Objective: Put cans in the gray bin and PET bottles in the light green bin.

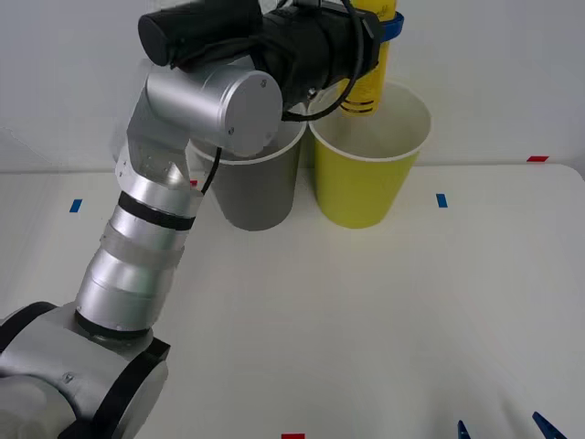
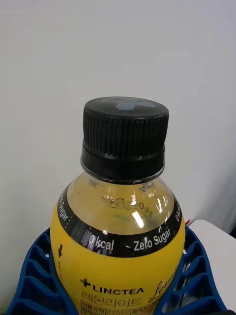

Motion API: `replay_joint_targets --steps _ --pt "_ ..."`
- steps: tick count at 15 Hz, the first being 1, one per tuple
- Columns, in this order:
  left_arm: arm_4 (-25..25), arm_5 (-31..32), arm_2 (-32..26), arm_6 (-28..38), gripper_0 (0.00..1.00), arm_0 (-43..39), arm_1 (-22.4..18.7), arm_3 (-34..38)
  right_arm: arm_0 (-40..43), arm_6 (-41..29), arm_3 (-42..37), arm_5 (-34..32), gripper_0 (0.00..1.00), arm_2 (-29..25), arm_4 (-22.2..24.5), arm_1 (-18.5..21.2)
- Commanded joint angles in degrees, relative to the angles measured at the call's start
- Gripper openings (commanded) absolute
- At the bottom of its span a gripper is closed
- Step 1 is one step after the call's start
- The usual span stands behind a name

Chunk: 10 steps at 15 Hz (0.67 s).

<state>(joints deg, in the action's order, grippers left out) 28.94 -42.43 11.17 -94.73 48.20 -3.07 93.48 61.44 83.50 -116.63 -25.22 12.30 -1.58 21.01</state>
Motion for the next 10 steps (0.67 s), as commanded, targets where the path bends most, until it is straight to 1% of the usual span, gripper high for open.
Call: replay_joint_targets --steps 1,5,10 --pt "-0.02 5.69 2.01 -0.28 0.08 3.04 0.87 -7.08 0.0 0.0 0.0 0.0 0.94 0.0 0.0 0.0" --pt "-0.02 11.23 2.01 -1.33 0.08 4.53 3.86 -13.5 0.0 0.0 0.0 0.0 0.93 0.0 0.0 0.0" --pt "-0.9 11.93 2.01 -3.0 0.08 4.44 4.07 -14.29 0.0 0.0 0.0 0.0 0.93 0.0 0.0 0.0"
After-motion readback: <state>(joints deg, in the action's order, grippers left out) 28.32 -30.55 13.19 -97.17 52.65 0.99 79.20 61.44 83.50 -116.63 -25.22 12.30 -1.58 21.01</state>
